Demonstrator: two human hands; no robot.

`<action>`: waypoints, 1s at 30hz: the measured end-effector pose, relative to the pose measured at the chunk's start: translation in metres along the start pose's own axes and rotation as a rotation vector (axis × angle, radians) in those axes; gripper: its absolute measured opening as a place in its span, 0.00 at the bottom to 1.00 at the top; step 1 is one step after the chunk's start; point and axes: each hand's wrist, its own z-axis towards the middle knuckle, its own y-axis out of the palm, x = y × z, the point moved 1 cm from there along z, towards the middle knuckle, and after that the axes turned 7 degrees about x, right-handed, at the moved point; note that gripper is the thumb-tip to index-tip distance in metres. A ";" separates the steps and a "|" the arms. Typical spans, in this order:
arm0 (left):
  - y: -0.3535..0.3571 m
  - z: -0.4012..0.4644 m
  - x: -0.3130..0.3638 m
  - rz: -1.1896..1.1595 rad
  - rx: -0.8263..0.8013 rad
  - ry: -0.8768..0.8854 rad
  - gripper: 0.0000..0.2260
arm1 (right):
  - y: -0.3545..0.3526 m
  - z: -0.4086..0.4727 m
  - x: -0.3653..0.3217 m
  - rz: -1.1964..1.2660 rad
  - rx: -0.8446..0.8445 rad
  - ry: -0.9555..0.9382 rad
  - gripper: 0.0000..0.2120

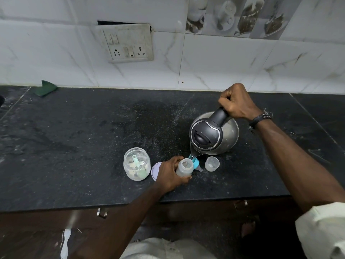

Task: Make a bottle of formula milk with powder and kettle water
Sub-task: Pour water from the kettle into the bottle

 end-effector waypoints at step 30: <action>0.000 -0.002 0.002 -0.038 0.020 -0.057 0.34 | 0.087 0.066 0.016 0.458 0.573 0.832 0.20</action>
